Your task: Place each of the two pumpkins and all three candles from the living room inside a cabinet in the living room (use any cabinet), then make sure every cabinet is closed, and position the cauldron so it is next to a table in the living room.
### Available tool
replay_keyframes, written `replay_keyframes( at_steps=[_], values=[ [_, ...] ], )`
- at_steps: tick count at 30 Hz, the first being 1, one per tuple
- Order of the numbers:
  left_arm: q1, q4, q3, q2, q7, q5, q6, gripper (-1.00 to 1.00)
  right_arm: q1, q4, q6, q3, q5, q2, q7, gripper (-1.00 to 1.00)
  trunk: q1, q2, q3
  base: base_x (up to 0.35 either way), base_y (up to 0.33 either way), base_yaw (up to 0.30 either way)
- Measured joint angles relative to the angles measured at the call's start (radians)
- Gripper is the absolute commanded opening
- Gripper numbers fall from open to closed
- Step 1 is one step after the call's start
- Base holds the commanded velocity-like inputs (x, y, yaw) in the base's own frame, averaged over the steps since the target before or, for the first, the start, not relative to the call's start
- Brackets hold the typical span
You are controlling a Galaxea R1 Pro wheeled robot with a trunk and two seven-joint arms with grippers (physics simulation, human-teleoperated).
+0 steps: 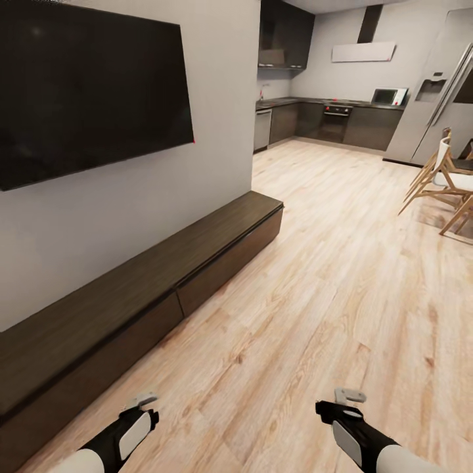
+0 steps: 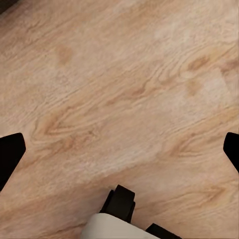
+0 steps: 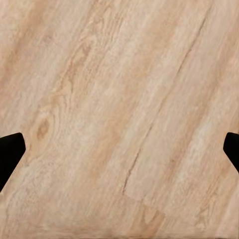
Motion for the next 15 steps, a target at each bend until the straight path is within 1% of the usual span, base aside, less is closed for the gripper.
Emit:
replay_keyframes(
  at_steps=[1,2,3,4,6,8,10,12,15],
  values=[
    [0.0,0.01,-0.018,-0.005,-0.005,0.001,-0.019,1.0,0.0,0.019,-0.007,0.0,0.001,0.0,0.036,1.0,-0.004,0.007,0.003,0.0,0.0,0.0],
    [0.001,0.013,-0.031,-0.007,-0.012,0.001,-0.027,1.0,0.0,0.027,-0.009,0.0,0.001,0.0,0.053,1.0,-0.008,0.014,0.006,0.0,0.0,0.0],
    [0.001,0.018,-0.054,-0.01,-0.03,0.001,-0.037,1.0,0.0,0.04,-0.012,-0.001,-0.003,0.001,0.076,1.0,-0.008,0.014,0.006,0.0,0.0,0.0],
    [0.001,0.022,-0.07,-0.012,-0.055,0.001,-0.043,1.0,0.0,0.051,-0.013,-0.002,-0.005,0.0,0.091,1.0,-0.008,0.014,0.006,0.0,0.0,0.0],
    [0.002,0.025,-0.088,-0.009,-0.111,0.0,-0.049,1.0,0.0,0.076,-0.015,-0.005,-0.009,-0.001,0.107,1.0,-0.008,0.014,0.006,0.0,0.0,0.0],
    [0.004,0.026,-0.099,-0.009,-0.143,-0.001,-0.054,1.0,0.0,0.102,-0.015,-0.006,-0.011,0.0,0.112,1.0,-0.008,0.014,0.006,0.0,0.0,-0.002],
    [0.005,0.026,-0.103,-0.009,-0.156,-0.001,-0.072,1.0,0.0,0.116,-0.013,-0.007,-0.013,0.0,0.113,1.0,-0.008,0.014,0.006,0.0,0.0,-0.084],
    [0.006,0.027,-0.104,-0.006,-0.162,0.007,-0.115,1.0,0.0,0.122,-0.01,-0.008,-0.024,0.0,0.113,1.0,-0.008,0.014,0.006,0.0,0.0,-0.189],
    [0.006,0.031,-0.103,-0.005,-0.17,0.015,-0.157,1.0,0.0,0.126,-0.008,-0.007,-0.048,0.0,0.113,1.0,-0.008,0.014,0.006,0.016,0.0,-0.245]
  ],
)
